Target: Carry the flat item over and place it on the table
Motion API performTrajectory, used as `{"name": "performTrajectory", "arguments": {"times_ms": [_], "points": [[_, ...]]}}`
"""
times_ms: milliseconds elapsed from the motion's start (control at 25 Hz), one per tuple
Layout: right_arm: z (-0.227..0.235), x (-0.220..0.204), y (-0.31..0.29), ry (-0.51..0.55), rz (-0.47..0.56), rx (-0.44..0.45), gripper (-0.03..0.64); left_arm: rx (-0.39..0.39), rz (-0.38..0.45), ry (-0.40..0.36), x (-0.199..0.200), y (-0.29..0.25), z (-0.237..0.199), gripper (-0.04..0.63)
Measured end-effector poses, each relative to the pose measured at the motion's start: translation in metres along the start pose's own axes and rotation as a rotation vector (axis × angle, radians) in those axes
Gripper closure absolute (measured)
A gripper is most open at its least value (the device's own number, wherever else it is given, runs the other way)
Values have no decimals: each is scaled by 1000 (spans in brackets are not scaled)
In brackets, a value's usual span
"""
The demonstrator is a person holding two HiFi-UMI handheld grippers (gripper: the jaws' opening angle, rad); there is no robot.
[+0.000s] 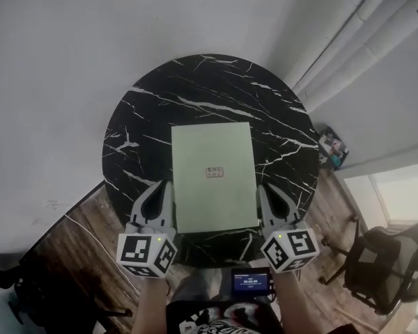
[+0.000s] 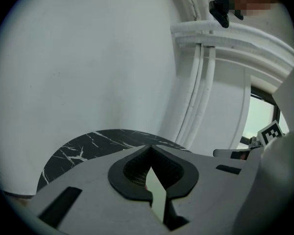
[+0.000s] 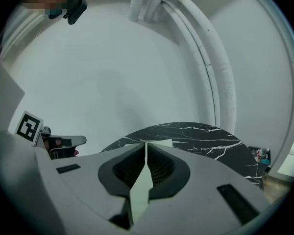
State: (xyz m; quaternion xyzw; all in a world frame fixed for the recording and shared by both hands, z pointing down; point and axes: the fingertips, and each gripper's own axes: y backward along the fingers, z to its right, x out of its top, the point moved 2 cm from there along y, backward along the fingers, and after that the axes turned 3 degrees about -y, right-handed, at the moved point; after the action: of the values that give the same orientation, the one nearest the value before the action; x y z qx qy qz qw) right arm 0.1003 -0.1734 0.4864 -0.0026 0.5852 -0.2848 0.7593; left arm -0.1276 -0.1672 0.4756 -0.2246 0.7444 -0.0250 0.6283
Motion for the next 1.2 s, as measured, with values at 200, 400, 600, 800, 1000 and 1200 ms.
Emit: {"name": "performTrajectory", "arguments": {"times_ms": [200, 400, 600, 800, 1000, 1200], "points": [[-6, 14, 21, 18, 48, -14, 594, -32, 24, -50, 11, 17, 8, 583], [-27, 27, 37, 21, 99, 8, 595, -66, 70, -104, 30, 30, 17, 583], [-43, 44, 58, 62, 144, 1, 596, -103, 131, -86, 52, 48, 24, 583], [-58, 55, 74, 65, 189, 0, 597, -105, 169, -118, 71, 68, 33, 583], [-75, 66, 86, 78, 225, 24, 595, -99, 194, -160, 85, 84, 43, 583], [-84, 73, 98, 95, 256, 46, 596, -97, 213, -161, 91, 98, 47, 583]]}}
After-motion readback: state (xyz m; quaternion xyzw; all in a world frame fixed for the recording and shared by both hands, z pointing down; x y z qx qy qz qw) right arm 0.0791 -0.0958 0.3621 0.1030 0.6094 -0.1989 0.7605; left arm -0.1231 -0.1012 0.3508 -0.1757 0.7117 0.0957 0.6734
